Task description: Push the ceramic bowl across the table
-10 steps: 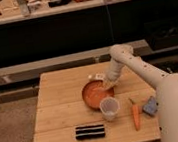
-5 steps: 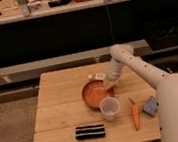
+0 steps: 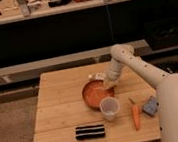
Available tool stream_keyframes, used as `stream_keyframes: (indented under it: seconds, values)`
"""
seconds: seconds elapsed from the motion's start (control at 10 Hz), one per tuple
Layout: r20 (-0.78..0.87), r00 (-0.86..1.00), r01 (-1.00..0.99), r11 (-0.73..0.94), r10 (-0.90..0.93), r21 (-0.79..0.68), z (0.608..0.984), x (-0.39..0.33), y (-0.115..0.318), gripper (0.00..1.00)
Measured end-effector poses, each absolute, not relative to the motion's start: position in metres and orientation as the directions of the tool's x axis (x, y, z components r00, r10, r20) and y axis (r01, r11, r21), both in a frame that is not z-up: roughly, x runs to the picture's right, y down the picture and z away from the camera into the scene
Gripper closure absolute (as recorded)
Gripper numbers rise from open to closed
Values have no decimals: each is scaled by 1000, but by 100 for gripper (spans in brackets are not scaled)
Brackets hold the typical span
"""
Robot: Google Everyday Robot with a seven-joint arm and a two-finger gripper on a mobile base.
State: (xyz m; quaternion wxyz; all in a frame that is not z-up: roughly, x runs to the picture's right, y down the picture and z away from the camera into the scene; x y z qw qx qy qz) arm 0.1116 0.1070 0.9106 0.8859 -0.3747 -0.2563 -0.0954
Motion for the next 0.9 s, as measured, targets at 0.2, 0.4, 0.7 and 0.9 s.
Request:
stream_keyframes:
  seconds: [0.2,0.4,0.7,0.9]
  values:
    - [519,854,351,701,31,-620,911,112,107,99]
    - [512,858,340,702,40,-625,911,112,107,99]
    - [501,864,325,702,53,-634,911,112,107,99]
    - [495,867,316,702,60,-638,911,112,107,99]
